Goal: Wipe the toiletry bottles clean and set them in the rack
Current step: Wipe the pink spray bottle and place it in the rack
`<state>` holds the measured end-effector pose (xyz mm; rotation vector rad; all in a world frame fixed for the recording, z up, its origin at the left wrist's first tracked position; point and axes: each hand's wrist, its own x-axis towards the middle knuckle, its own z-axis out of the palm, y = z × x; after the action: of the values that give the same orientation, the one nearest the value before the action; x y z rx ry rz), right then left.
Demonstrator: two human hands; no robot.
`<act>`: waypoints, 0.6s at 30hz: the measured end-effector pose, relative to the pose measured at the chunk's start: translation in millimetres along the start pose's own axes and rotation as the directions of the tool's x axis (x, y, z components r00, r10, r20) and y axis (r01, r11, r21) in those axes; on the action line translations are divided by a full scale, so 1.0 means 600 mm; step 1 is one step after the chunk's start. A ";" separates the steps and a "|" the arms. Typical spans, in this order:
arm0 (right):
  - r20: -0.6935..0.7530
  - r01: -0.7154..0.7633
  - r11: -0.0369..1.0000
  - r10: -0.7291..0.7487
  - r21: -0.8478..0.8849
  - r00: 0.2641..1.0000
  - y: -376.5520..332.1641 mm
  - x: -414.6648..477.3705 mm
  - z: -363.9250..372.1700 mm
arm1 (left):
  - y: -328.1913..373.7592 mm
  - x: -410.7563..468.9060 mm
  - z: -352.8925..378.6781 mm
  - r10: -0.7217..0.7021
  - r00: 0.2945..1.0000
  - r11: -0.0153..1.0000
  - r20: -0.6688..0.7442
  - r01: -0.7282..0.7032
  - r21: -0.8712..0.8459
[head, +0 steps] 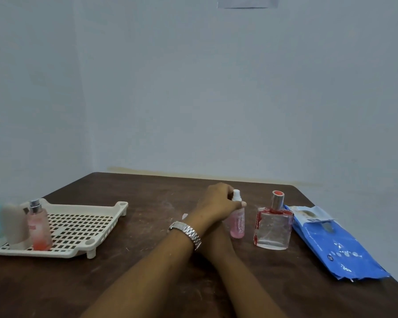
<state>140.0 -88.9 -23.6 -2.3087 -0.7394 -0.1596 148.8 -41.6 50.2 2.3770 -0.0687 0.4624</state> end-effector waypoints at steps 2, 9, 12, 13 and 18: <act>-0.059 0.109 0.988 -0.103 0.106 0.993 -0.005 0.003 0.001 | -0.012 -0.003 -0.024 -0.016 0.995 0.994 -0.103 0.004 -0.110; -0.160 0.252 0.966 -0.240 0.061 0.958 0.002 0.012 0.008 | -0.131 -0.024 -0.138 -0.155 0.933 0.905 -0.323 0.003 -0.426; -0.286 0.199 0.976 -0.166 0.091 0.944 0.011 0.025 0.007 | -0.187 -0.043 -0.138 -0.163 0.957 0.910 -0.240 0.052 -0.410; -0.347 0.182 0.973 -0.124 0.139 0.930 0.014 0.030 0.005 | -0.197 -0.050 -0.131 -0.157 0.964 0.907 -0.215 0.054 -0.418; -0.460 0.231 0.890 -0.027 0.393 0.887 0.013 0.038 -0.003 | -0.197 -0.061 -0.094 -0.057 0.989 0.878 -0.135 -0.015 -0.479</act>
<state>163.6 -84.3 -19.8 -1.7000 -0.6171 -0.5131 118.0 81.1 1.2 1.8484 -0.0807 0.5369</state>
